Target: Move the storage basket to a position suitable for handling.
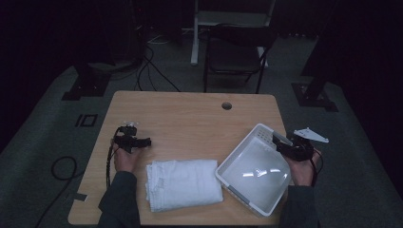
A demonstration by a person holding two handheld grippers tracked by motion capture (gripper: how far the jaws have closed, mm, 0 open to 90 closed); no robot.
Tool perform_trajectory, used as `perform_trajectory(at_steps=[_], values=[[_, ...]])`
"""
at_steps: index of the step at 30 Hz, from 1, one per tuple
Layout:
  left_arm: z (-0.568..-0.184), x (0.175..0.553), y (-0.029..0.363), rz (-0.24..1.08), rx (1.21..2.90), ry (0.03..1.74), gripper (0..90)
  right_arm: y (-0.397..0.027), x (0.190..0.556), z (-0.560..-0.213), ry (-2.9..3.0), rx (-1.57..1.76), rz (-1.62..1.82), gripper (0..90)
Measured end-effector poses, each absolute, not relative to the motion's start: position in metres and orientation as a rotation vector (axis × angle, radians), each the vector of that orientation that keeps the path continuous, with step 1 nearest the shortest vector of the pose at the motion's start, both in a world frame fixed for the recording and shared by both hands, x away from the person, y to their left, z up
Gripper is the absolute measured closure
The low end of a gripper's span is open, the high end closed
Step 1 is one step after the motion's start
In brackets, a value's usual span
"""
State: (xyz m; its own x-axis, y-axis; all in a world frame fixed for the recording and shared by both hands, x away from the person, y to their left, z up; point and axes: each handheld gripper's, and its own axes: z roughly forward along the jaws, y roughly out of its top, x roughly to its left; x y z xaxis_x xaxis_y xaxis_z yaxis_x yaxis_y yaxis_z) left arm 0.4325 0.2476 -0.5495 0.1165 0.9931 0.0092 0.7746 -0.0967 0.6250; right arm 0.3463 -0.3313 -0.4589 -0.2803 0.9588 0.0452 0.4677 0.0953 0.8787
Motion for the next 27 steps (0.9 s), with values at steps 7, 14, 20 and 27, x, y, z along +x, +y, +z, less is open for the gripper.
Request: perform_trajectory(at_steps=[7,14,20,27], values=[[-0.551,0.434,0.247,0.641,1.898,1.681,3.1,-0.336,0.346,-0.459,1.819,1.413,1.130,38.6],[-0.548,0.436,0.240,0.657,1.876,1.684,22.6,-0.337,0.346,-0.459,1.815,1.420,1.112,38.3],[-0.542,0.432,0.235,0.612,1.938,1.635,42.3,-0.342,0.347,-0.460,1.824,1.440,1.096,39.3],[-0.536,0.428,0.236,0.562,1.921,1.614,45.0,-0.342,0.348,-0.462,1.840,1.427,1.077,40.2]])
